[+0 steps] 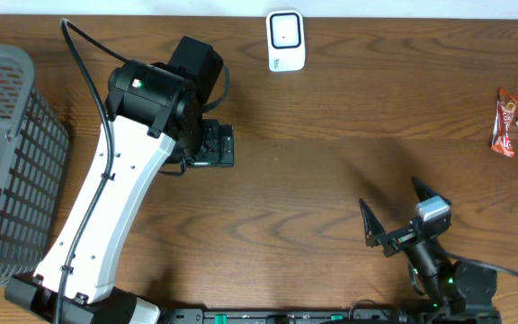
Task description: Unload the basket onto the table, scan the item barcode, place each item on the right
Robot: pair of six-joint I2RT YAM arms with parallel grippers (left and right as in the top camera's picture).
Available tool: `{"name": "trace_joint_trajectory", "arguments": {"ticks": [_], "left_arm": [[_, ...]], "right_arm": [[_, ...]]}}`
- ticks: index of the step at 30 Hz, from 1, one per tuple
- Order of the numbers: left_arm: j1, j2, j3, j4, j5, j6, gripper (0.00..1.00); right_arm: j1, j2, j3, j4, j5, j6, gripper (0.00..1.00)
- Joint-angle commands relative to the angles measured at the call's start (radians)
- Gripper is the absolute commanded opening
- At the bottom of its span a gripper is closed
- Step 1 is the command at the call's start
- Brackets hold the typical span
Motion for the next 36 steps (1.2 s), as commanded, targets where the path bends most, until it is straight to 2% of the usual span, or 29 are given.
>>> {"name": "trace_joint_trajectory", "arguments": {"ticks": [1, 6, 9, 13, 17, 36], "left_arm": [[0.006, 0.002, -0.001, -0.006, -0.006, -0.009, 0.98], [0.006, 0.002, -0.001, -0.006, -0.006, -0.009, 0.98], [0.006, 0.002, -0.001, -0.006, -0.006, -0.009, 0.98], [0.006, 0.002, -0.001, -0.006, -0.006, -0.009, 0.98], [0.006, 0.002, -0.001, -0.006, -0.006, -0.009, 0.98], [0.006, 0.002, -0.001, -0.006, -0.006, -0.009, 0.98]], "right_arm": [[-0.009, -0.021, -0.078, 0.085, -0.014, -0.001, 0.99], [-0.024, -0.021, -0.169, 0.223, -0.012, -0.001, 0.99], [-0.041, -0.021, -0.168, 0.227, 0.0, -0.005, 0.99], [-0.08, -0.021, -0.168, 0.214, 0.013, -0.005, 0.99], [-0.119, -0.021, -0.168, 0.124, 0.035, -0.004, 0.99], [-0.146, -0.021, -0.167, 0.129, 0.054, -0.005, 0.99]]}}
